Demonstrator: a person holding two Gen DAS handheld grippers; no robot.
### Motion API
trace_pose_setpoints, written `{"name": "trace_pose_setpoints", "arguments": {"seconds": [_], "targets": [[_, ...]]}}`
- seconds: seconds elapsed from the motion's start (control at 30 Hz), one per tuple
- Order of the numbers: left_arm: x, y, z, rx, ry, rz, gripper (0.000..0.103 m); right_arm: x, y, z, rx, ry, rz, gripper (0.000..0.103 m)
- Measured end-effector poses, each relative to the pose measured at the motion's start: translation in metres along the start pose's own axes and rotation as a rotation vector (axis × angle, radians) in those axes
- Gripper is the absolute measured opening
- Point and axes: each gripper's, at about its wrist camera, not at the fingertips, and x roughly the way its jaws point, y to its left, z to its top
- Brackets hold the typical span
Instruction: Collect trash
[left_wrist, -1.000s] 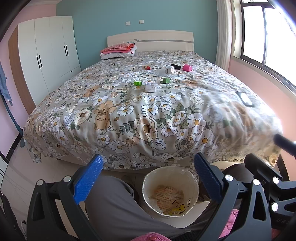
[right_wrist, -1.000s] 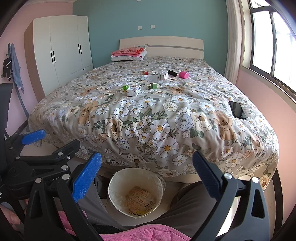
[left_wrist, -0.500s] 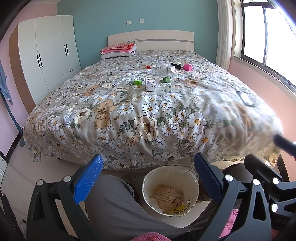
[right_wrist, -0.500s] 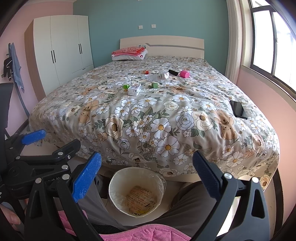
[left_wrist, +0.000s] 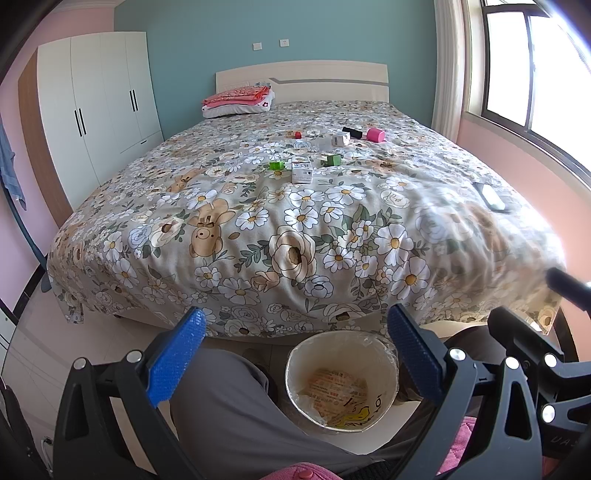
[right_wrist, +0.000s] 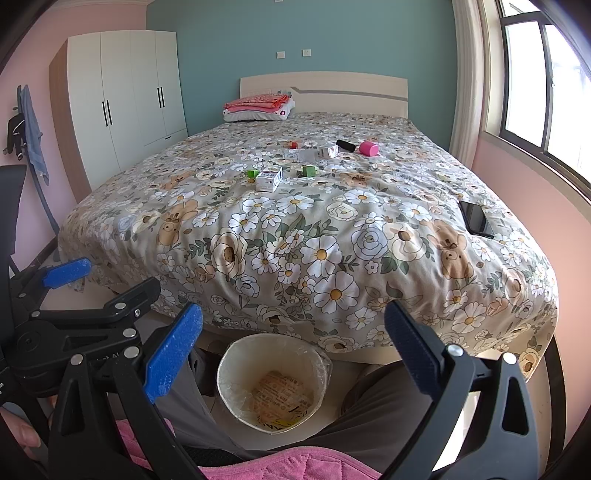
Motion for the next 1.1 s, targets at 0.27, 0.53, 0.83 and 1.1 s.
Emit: {"name": "trace_pose_setpoints", "arguments": {"seconds": [0.27,0.53,0.83,1.1], "targets": [[-0.002,0.001,-0.001,-0.001,0.001,0.001,0.100,0.000,0.000,0.000,0.000,0.001,0.001,0.096],[-0.001,0.004,-0.001,-0.001,0.007,0.000,0.100,0.001,0.001,0.000,0.000,0.001,0.003,0.096],[0.005,0.009,0.015,-0.015,-0.006,0.010,0.100,0.010,0.006,0.017,-0.024,-0.015,0.004,0.096],[0.032,0.015,0.048,-0.034,0.002,0.014,0.100,0.035,0.000,0.051,-0.015,-0.012,0.017,0.096]]}}
